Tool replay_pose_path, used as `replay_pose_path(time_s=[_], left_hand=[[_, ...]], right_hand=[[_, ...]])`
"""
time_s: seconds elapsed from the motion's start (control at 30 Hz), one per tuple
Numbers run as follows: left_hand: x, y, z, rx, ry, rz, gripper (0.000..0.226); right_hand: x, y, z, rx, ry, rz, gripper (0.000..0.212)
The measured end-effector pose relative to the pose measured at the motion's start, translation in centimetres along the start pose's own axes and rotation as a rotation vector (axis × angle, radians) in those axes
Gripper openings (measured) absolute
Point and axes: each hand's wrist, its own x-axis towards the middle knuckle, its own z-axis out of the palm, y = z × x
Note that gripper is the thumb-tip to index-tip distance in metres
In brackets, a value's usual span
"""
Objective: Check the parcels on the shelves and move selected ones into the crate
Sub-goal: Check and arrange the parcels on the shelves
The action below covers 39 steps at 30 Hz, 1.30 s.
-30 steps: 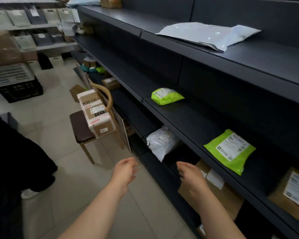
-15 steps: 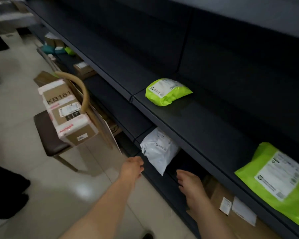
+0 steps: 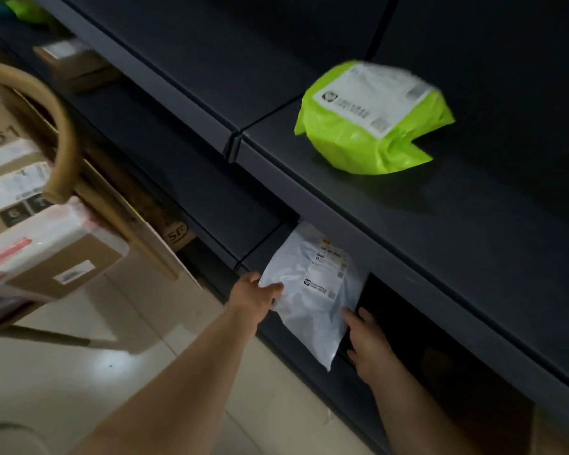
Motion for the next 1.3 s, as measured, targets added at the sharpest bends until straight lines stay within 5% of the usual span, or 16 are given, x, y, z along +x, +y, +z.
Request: replay_pose_path(time_s=[0.17,0.37,0.57,1.3], left_hand=[[6.3,0.4,1.9,0.125,-0.123,0.068,0.067],[10.7,-1.1,2.1,0.277,-0.212,0.127,0.045],[10.5,-2.8,-0.2,0.224,-0.297,0.067,0.051],[11.1,-4.5,-2.7,0.062,-0.375,0.062,0.029]], right_hand=[[6.6,2.3,1.4,0.166,0.072,-0.07,0.116],[6.9,2.8,2.9,0.295,0.1,-0.123,0.064],[5.2,5.5,3.0,0.407,0.135,-0.18,0.051],[2.2,6.6,4.8,0.548,0.162,-0.195,0.059]])
